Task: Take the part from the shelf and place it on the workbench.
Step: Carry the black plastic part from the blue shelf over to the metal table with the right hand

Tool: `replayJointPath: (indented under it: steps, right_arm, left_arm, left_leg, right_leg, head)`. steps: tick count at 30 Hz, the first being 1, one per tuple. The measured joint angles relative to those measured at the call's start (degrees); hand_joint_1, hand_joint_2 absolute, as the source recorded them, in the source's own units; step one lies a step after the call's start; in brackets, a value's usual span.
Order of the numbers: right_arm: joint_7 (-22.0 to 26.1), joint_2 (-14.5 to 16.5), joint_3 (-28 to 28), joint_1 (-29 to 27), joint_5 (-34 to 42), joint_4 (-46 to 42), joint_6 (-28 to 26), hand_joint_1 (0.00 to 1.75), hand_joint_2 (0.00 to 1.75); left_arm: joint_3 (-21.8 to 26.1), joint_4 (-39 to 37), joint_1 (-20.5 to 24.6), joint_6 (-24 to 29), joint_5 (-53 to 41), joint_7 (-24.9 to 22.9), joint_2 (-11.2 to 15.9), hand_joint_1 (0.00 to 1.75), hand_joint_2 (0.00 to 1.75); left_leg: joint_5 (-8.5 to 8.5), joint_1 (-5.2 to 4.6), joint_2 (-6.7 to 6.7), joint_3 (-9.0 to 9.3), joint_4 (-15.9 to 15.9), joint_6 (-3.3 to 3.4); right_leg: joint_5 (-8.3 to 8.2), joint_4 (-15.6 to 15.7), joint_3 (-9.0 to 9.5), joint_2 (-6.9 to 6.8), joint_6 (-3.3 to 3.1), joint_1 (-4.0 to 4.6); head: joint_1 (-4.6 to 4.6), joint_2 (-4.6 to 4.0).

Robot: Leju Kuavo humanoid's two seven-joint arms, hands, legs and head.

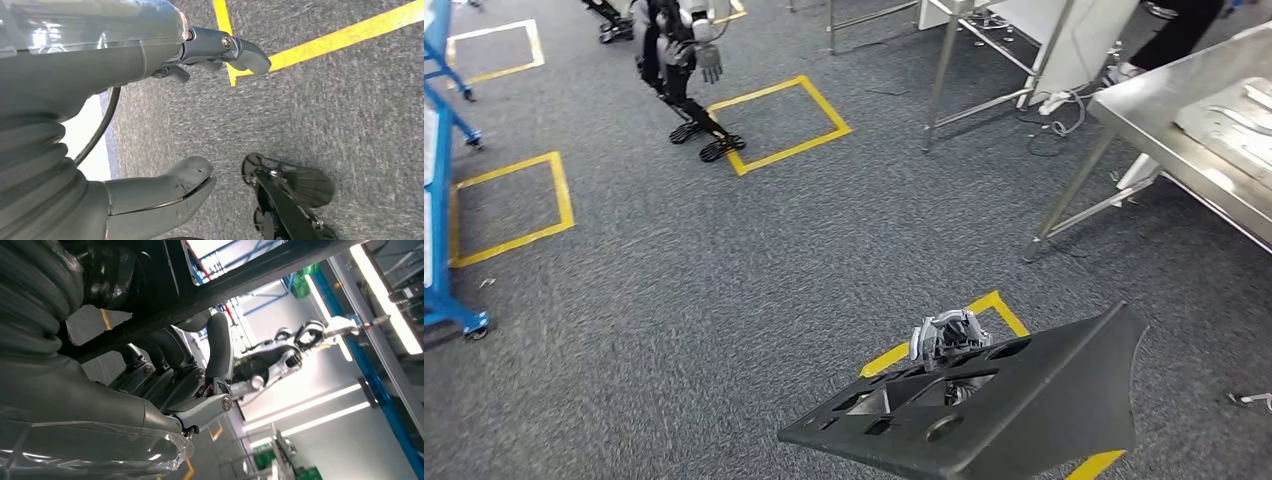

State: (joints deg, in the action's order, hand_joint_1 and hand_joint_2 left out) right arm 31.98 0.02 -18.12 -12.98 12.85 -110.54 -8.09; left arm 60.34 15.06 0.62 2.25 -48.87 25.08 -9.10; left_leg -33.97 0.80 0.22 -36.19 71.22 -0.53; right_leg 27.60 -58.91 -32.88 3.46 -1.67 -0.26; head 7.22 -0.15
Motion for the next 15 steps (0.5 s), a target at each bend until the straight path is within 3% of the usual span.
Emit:
replayJointPath:
  steps: [2,4,5,7,9,11,12,13,14,15]
  right_arm:
    - [0.0,0.0,0.0,0.0,0.0,0.0,0.0,1.75,1.75]
    - [0.0,0.0,0.0,0.1,-0.1,0.0,0.0,1.75,1.75]
    - [0.0,0.0,0.0,0.1,-0.1,0.1,0.0,1.75,1.75]
    - [0.0,0.0,0.0,-0.1,-0.2,0.1,0.0,1.75,1.75]
    - [0.0,0.0,0.0,-0.1,-0.3,0.1,-0.1,1.75,1.75]
    - [0.0,0.0,0.0,0.1,-0.4,0.1,-0.2,1.75,1.75]
    - [0.0,0.0,0.0,0.1,-0.4,0.2,-0.2,1.75,1.75]
    - [0.0,0.0,0.0,0.0,-0.5,0.2,-0.2,1.75,1.75]
    - [0.0,0.0,0.0,0.0,-0.5,0.3,-0.2,1.75,1.75]
    - [0.0,0.0,0.0,0.0,-0.5,0.3,-0.2,1.75,1.75]
  left_arm:
    - [0.2,0.0,-0.1,-0.1,0.0,0.0,0.0,0.00,1.75]
    - [0.2,0.0,0.0,-0.1,0.0,0.0,0.0,0.00,1.75]
    - [0.2,0.0,0.1,-0.2,0.0,0.0,0.0,0.00,1.75]
    - [0.2,0.0,0.3,-0.3,0.0,0.0,0.0,0.00,1.75]
    - [0.2,0.0,0.3,-0.3,0.0,0.0,-0.1,0.00,1.75]
    - [0.2,0.0,0.2,-0.3,0.0,0.0,0.0,0.00,1.75]
    - [0.2,0.0,0.1,-0.4,0.0,0.0,0.0,0.00,1.75]
    - [0.3,0.0,0.1,-0.4,0.0,0.0,0.0,0.00,1.75]
    - [0.3,0.0,0.1,-0.4,0.0,0.0,0.0,0.00,1.75]
    - [0.3,0.0,0.1,-0.4,0.0,0.0,0.0,0.00,1.75]
  left_leg:
    - [4.04,0.13,-2.32,2.73,-7.2,0.27]
    - [5.35,0.21,-4.47,4.37,-11.5,0.48]
    - [5.15,0.12,-4.58,4.55,-11.9,0.61]
    - [5.42,0.16,-3.35,4.77,-12.4,1.18]
    - [5.82,0.35,-1.86,4.98,-13.1,2.01]
    - [5.89,0.26,-0.32,5.05,-13.3,2.51]
    - [5.83,0.19,0.49,5.03,-13.3,2.59]
    - [5.74,0.16,1.30,5.04,-13.3,2.61]
    - [5.64,0.15,2.09,5.08,-13.3,2.59]
    - [5.50,0.17,2.83,5.16,-13.2,2.48]
  right_leg:
    - [0.17,-0.4,-0.11,1.49,0.24,0.02]
    - [0.18,-0.8,-0.62,2.80,0.75,-0.03]
    - [0.06,-0.9,-0.87,3.43,1.10,-0.11]
    - [-0.11,-0.8,-1.22,4.04,1.76,-0.23]
    - [1.46,-3.1,-2.38,1.47,2.22,-0.03]
    - [4.84,-9.4,-5.37,-1.86,2.55,-0.06]
    - [6.25,-12.8,-7.08,-2.51,2.73,-0.22]
    - [6.79,-15.1,-8.19,-2.83,2.89,-0.38]
    - [6.29,-15.4,-8.36,-3.08,3.05,-0.54]
    - [4.80,-13.5,-7.33,-3.47,3.15,-0.68]
  head:
    - [0.00,0.00]
    - [0.01,0.00]
    - [0.00,0.00]
    - [0.02,0.00]
    - [0.14,0.00]
    - [0.24,0.00]
    - [0.22,0.00]
    - [0.22,0.00]
    - [0.22,0.00]
    - [0.22,0.00]
